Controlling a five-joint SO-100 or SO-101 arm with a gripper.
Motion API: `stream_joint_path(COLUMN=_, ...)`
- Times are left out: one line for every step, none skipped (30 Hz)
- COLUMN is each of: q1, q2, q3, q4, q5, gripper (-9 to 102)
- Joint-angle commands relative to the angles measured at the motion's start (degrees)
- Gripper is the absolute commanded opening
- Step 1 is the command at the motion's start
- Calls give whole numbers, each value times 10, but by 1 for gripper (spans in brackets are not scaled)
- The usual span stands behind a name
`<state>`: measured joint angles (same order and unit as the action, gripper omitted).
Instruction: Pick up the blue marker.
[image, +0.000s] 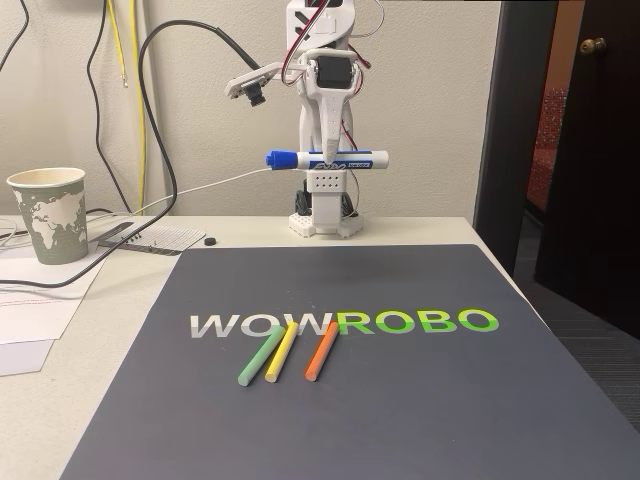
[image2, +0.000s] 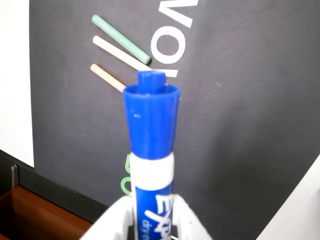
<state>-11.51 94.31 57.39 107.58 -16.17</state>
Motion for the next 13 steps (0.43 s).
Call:
stream_joint_path(q1=5, q2=10, q3=-5, q4=88, q5=4, gripper=0)
stream_joint_path(q1=6, q2=9, q3=-5, q4=88, q5=4, gripper=0)
stream_joint_path(q1=7, q2=9, q3=-5, q4=88, q5=4, gripper=0)
stream_joint_path(q1=7, q2=9, q3=-5, q4=88, q5=4, gripper=0)
stream_joint_path(q1=7, q2=9, q3=-5, q4=88, q5=4, gripper=0)
stream_joint_path(q1=6, q2=9, q3=-5, q4=88, q5=4, gripper=0)
stream_joint_path(q1=5, q2=9, q3=-5, q4=88, q5=4, gripper=0)
stream_joint_path(q1=4, q2=9, q3=-5, q4=88, q5=4, gripper=0)
stream_joint_path(q1=2, q2=9, q3=-5, q4=88, q5=5, gripper=0)
stream_joint_path(q1=0, q2=9, q3=-5, q4=87, q5=7, gripper=0)
stream_joint_path(q1=-1, q2=8, q3=-5, q4=86, q5=8, gripper=0)
stream_joint_path(q1=-1, q2=8, q3=-5, q4=85, q5=8, gripper=0)
stream_joint_path(q1=-1, q2=8, q3=-5, q4=85, q5=8, gripper=0)
